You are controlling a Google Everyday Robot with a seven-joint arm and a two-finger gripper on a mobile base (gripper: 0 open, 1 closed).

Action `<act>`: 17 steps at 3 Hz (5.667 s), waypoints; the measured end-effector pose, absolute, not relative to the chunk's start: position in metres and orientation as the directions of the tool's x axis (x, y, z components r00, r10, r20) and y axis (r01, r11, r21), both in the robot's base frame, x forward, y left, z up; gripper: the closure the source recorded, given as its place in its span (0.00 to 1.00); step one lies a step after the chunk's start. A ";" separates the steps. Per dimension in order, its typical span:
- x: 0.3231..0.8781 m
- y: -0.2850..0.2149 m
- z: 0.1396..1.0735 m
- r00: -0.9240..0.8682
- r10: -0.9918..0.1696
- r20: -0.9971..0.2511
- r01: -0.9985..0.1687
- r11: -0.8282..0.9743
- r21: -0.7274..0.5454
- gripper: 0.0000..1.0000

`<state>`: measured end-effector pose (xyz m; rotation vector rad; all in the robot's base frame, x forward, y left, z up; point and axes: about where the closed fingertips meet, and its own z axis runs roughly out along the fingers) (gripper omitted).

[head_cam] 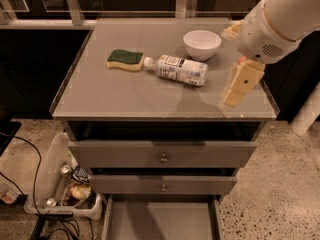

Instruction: Place blue plastic bottle into bottom drawer

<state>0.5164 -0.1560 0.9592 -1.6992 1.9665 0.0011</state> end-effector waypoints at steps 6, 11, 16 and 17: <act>0.632 -0.138 0.867 -0.190 -0.807 -0.560 -0.920 0.346 -0.186 0.00; 0.659 -0.124 0.852 -0.221 -0.757 -0.615 -0.929 0.356 -0.104 0.60; 0.553 -0.141 0.870 -0.077 -0.744 -0.664 -0.966 0.220 -0.135 1.00; 0.504 -0.161 0.880 -0.043 -0.742 -0.669 -0.961 0.214 -0.176 1.00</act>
Offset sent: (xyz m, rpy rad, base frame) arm 0.0225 0.0084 -0.0103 0.0959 -0.0034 0.0155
